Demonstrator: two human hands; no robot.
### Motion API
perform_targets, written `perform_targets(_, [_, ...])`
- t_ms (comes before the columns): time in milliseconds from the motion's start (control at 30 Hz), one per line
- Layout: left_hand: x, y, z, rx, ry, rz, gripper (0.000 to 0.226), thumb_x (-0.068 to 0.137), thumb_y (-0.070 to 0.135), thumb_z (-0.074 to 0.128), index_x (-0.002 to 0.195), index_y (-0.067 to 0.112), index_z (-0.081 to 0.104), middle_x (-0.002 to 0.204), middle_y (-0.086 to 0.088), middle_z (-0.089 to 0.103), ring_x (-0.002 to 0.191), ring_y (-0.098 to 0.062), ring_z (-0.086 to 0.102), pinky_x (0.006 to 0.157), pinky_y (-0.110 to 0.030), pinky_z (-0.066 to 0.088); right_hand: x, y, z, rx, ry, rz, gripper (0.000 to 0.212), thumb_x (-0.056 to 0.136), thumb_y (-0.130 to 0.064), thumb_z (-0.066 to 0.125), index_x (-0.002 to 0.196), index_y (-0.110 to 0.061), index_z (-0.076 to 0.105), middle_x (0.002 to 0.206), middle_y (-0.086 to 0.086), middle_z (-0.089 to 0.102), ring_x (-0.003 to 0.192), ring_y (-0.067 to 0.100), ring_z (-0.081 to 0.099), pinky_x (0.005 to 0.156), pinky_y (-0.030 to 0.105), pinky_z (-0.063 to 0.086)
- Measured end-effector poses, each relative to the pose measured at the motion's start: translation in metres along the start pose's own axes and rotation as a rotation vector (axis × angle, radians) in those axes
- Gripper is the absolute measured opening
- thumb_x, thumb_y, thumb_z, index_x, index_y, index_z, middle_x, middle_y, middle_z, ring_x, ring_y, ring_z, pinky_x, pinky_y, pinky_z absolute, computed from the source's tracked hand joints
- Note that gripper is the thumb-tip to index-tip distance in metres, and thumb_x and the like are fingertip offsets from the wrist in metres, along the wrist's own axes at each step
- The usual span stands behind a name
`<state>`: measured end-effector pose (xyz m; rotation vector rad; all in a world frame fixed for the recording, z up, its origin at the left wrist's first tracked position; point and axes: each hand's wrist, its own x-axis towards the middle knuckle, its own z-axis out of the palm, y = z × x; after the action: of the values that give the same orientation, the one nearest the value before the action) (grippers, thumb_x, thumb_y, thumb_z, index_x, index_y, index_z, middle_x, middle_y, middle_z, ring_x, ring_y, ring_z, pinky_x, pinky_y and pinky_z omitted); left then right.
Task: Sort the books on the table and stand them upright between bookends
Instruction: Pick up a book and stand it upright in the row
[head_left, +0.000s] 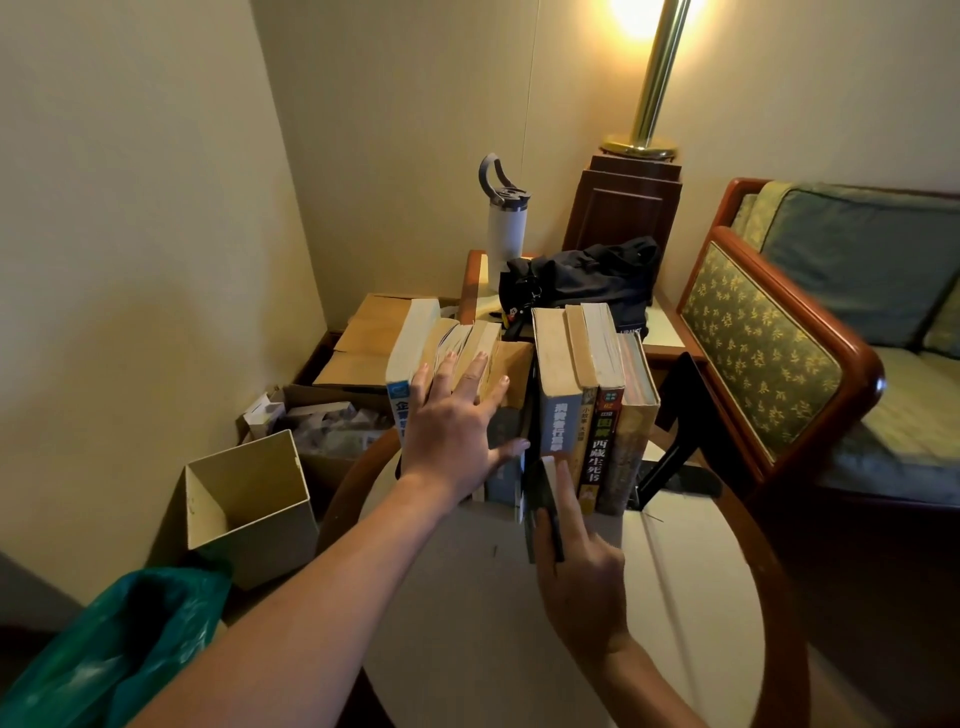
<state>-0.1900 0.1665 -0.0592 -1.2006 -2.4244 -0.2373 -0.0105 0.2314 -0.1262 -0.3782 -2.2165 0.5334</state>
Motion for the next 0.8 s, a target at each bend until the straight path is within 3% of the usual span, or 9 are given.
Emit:
perform_targets(100, [0.000,0.000,0.001,0.002,0.002,-0.002,0.075,0.085,0.079,0.046,0.143,0.031,0.051,0.159,-0.006,0.035,0.147,-0.036,0.028,0.117,-0.058,0.020,-0.001,-0.004,0.005,0.006,-0.022,-0.011,0.053,0.097,-0.023,0.053,0.143,0.003,0.047,0.077,0.004,0.074,0.052,0.007,0.062,0.055,0.017,0.052])
perform_targets(167, [0.000,-0.001,0.002,-0.003,0.012,0.001,0.073,0.085,0.076,0.049,0.142,0.030,0.052,0.159,-0.006,0.035,0.147,-0.035,0.028,0.117,-0.057,0.020,-0.005,-0.006,0.006,0.006,-0.041,-0.027,0.052,0.096,-0.022,0.054,0.141,0.003,0.050,0.084,0.007,0.075,0.053,0.008,0.063,0.055,0.016,0.050])
perform_targets(367, [0.001,-0.002,0.004,-0.013,0.007,-0.006,0.073,0.083,0.077,0.050,0.141,0.032,0.053,0.159,-0.004,0.035,0.147,-0.034,0.028,0.117,-0.057,0.020,-0.016,0.006,0.012,0.025,-0.070,-0.063,0.052,0.096,-0.018,0.061,0.144,-0.003,0.048,0.104,0.006,0.075,0.073,0.007,0.069,0.075,0.006,0.048])
perform_targets(433, [0.001,-0.002,0.004,-0.009,0.004,-0.006,0.073,0.084,0.077,0.050,0.141,0.032,0.053,0.159,-0.004,0.035,0.147,-0.034,0.028,0.117,-0.057,0.020,-0.015,0.008,0.013,0.034,-0.086,-0.031,0.055,0.096,-0.016,0.062,0.147,-0.007,0.045,0.101,0.005,0.076,0.071,0.005,0.069,0.070,0.004,0.047])
perform_targets(567, [0.000,-0.003,0.003,0.002,0.000,-0.007,0.073,0.084,0.076,0.051,0.142,0.032,0.052,0.160,-0.005,0.034,0.147,-0.035,0.028,0.117,-0.058,0.021,-0.001,0.005,0.012,0.044,-0.064,0.037,0.055,0.099,-0.015,0.060,0.151,-0.010,0.040,0.097,0.007,0.076,0.063,0.008,0.068,0.054,0.018,0.054])
perform_targets(700, [0.000,-0.003,0.003,0.004,0.000,-0.005,0.073,0.084,0.075,0.052,0.143,0.032,0.051,0.160,-0.005,0.034,0.146,-0.035,0.029,0.117,-0.058,0.022,-0.001,-0.002,0.009,0.073,-0.046,0.000,0.052,0.098,-0.020,0.057,0.146,-0.004,0.046,0.085,0.004,0.075,0.055,0.004,0.061,0.055,0.009,0.047])
perform_targets(800, [0.001,-0.004,0.004,-0.002,0.005,-0.007,0.073,0.084,0.076,0.050,0.142,0.032,0.052,0.159,-0.005,0.036,0.146,-0.035,0.030,0.117,-0.058,0.022,-0.010,0.011,-0.002,0.079,-0.048,0.015,0.049,0.103,-0.027,0.048,0.147,-0.005,0.045,0.085,0.003,0.074,0.059,0.005,0.065,0.057,0.015,0.056])
